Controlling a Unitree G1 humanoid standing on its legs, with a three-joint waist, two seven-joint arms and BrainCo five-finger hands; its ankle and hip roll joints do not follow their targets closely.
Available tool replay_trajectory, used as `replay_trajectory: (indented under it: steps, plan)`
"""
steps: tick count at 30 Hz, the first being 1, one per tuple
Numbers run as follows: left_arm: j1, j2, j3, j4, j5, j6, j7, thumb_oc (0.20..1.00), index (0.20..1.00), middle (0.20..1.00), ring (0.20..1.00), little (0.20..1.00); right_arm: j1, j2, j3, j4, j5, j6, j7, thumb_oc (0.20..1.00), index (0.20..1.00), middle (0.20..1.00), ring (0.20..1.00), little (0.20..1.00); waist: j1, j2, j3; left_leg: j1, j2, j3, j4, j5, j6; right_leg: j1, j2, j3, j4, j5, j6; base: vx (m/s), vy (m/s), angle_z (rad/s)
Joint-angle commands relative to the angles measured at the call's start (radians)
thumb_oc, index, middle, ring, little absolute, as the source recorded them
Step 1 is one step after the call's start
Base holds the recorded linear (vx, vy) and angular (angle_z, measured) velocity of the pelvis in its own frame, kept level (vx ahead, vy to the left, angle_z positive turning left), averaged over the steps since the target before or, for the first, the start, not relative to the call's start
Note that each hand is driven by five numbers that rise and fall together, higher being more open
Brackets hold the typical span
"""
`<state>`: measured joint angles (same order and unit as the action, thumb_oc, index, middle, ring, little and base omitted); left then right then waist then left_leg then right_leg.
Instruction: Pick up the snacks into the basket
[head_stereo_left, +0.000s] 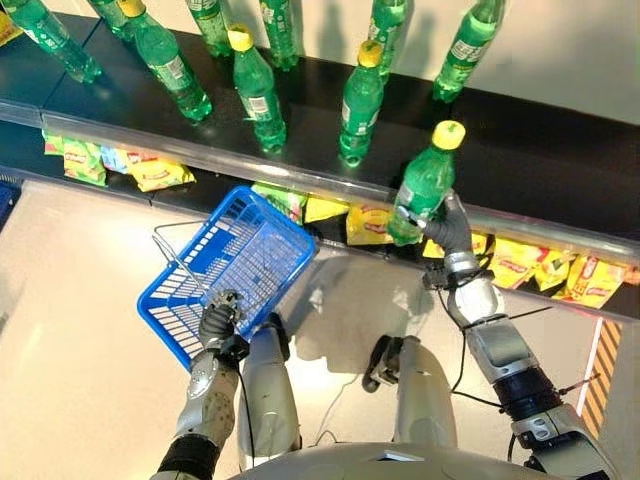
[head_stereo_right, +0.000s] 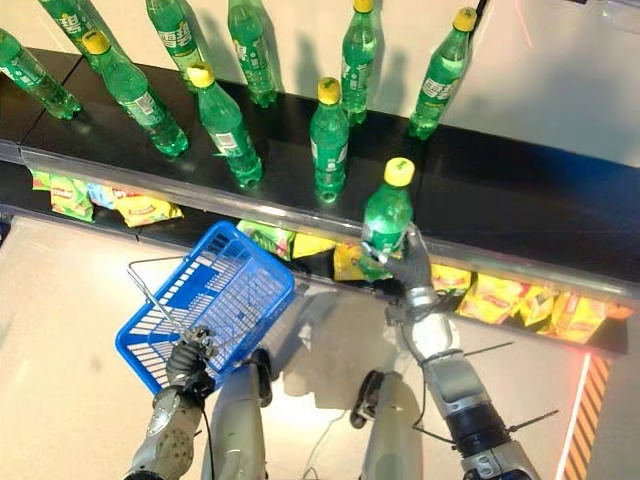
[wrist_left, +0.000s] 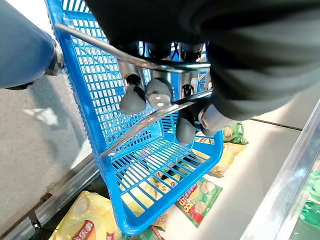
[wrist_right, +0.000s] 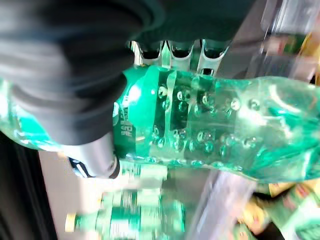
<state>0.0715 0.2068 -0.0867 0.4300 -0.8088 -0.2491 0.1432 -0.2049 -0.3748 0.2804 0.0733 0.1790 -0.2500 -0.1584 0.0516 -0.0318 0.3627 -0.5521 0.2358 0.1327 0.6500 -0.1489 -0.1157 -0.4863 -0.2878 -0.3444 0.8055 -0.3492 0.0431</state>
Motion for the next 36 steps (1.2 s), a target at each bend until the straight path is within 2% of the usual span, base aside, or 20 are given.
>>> replay_trajectory:
  steps: [1, 6, 13, 14, 15, 16, 17, 18, 20, 28, 33, 36]
  plan:
    - [0.011, 0.045, -0.001, -0.183, 0.012, -0.079, -0.059, 0.2, 0.2, 0.2, 0.2, 0.2, -0.108, -0.014, 0.023, -0.091, 0.026, -0.073, 0.065, 0.2, 0.2, 0.2, 0.2, 0.2, 0.02, -0.004, -0.038, 0.023, -0.049, 0.07, 0.028, -0.032, 0.098, 0.029, 0.036, -0.031, -0.087, 0.114, 0.025, -0.03, -0.028, 0.09]
    - [0.01, 0.072, -0.018, -0.258, 0.023, -0.074, -0.077, 0.2, 0.2, 0.2, 0.2, 0.2, -0.201, 0.019, 0.128, -0.014, 0.082, -0.043, 0.125, 0.2, 0.2, 0.2, 0.2, 0.2, 0.063, -0.004, -0.027, 0.02, -0.061, 0.053, 0.013, -0.017, 0.097, 0.041, 0.027, -0.059, -0.095, 0.121, 0.027, -0.02, -0.032, 0.17]
    - [-0.012, 0.101, -0.069, -0.334, 0.033, -0.058, -0.086, 0.2, 0.2, 0.2, 0.2, 0.2, -0.399, 0.152, 0.246, 0.135, 0.126, -0.014, 0.13, 0.2, 0.2, 0.2, 0.2, 0.2, 0.138, 0.003, -0.012, 0.013, -0.084, 0.016, -0.005, 0.002, 0.097, 0.064, 0.018, -0.107, -0.109, 0.125, 0.027, 0.0, -0.036, 0.22]
    - [-0.016, 0.105, -0.075, -0.34, 0.033, -0.057, -0.086, 0.2, 0.2, 0.2, 0.2, 0.2, -0.421, 0.169, 0.255, 0.161, 0.129, -0.01, 0.125, 0.2, 0.2, 0.2, 0.2, 0.2, 0.151, 0.005, -0.009, 0.016, -0.087, 0.004, 0.015, -0.026, 0.087, 0.073, 0.015, -0.105, -0.091, 0.102, 0.04, 0.05, -0.06, 0.18]
    - [-0.021, 0.11, -0.081, -0.348, 0.032, -0.056, -0.088, 0.2, 0.2, 0.2, 0.2, 0.2, -0.448, 0.183, 0.26, 0.184, 0.133, -0.007, 0.121, 0.2, 0.2, 0.2, 0.2, 0.2, 0.16, 0.006, -0.009, 0.012, -0.09, -0.002, 0.017, -0.025, 0.088, 0.076, 0.013, -0.113, -0.092, 0.101, 0.04, -0.01, -0.037, 0.34]
    - [-0.028, 0.114, -0.088, -0.353, 0.03, -0.054, -0.09, 0.2, 0.2, 0.2, 0.2, 0.2, -0.472, 0.198, 0.26, 0.207, 0.141, -0.006, 0.115, 0.2, 0.2, 0.2, 0.2, 0.2, 0.167, 0.008, -0.009, 0.0, -0.094, -0.003, 0.0, 0.006, 0.097, 0.074, 0.012, -0.133, -0.11, 0.123, 0.026, -0.01, -0.021, 0.37]
    - [-0.026, 0.114, -0.087, -0.353, 0.03, -0.054, -0.09, 0.2, 0.2, 0.2, 0.2, 0.2, -0.471, 0.199, 0.261, 0.207, 0.141, -0.006, 0.115, 0.2, 0.2, 0.2, 0.2, 0.2, 0.167, 0.008, -0.007, 0.008, -0.093, -0.008, 0.018, -0.023, 0.088, 0.079, 0.012, -0.122, -0.094, 0.1, 0.039, -0.01, -0.049, 0.5]
    - [-0.042, 0.127, -0.104, -0.371, 0.029, -0.052, -0.088, 0.2, 0.2, 0.2, 0.2, 0.2, -0.533, 0.228, 0.265, 0.261, 0.141, -0.001, 0.097, 0.2, 0.2, 0.2, 0.2, 0.2, 0.191, 0.013, -0.004, -0.005, -0.101, -0.026, 0.02, -0.017, 0.086, 0.088, 0.006, -0.149, -0.094, 0.097, 0.039, 0.06, -0.073, 0.4]
    - [-0.048, 0.132, -0.109, -0.374, 0.03, -0.051, -0.087, 0.2, 0.2, 0.2, 0.2, 0.2, -0.55, 0.236, 0.265, 0.277, 0.145, -0.001, 0.09, 0.2, 0.2, 0.2, 0.2, 0.2, 0.199, 0.014, -0.005, -0.009, -0.105, -0.034, 0.018, -0.014, 0.086, 0.089, 0.006, -0.159, -0.096, 0.098, 0.038, -0.01, -0.06, 0.4]
    - [-0.105, 0.18, -0.178, -0.453, 0.018, -0.037, -0.099, 0.2, 0.2, 0.2, 0.2, 0.2, -0.744, 0.348, 0.208, 0.532, 0.208, 0.001, 0.012, 0.2, 0.2, 0.2, 0.2, 0.2, 0.279, 0.03, -0.003, -0.042, -0.153, -0.118, 0.001, 0.007, 0.091, 0.117, -0.006, -0.243, -0.107, 0.094, 0.043, 0.0, -0.044, 0.37]
    - [-0.147, 0.213, -0.235, -0.497, 0.011, -0.028, -0.12, 0.2, 0.2, 0.2, 0.2, 0.2, -0.811, 0.37, 0.181, 0.663, 0.221, 0.004, -0.017, 0.2, 0.2, 0.2, 0.2, 0.2, 0.308, 0.039, 0.003, -0.064, -0.183, -0.157, 0.0, 0.017, 0.095, 0.124, -0.008, -0.272, -0.107, 0.089, 0.045, 0.01, -0.008, 0.43]
    - [-0.175, 0.227, -0.261, -0.536, 0.005, -0.027, -0.133, 0.2, 0.2, 0.2, 0.2, 0.2, -0.854, 0.376, 0.191, 0.764, 0.171, 0.022, -0.026, 0.2, 0.2, 0.2, 0.2, 0.2, 0.325, 0.042, 0.007, -0.072, -0.196, -0.173, -0.006, 0.022, 0.096, 0.127, -0.013, -0.29, -0.106, 0.087, 0.049, 0.02, -0.015, 0.21]
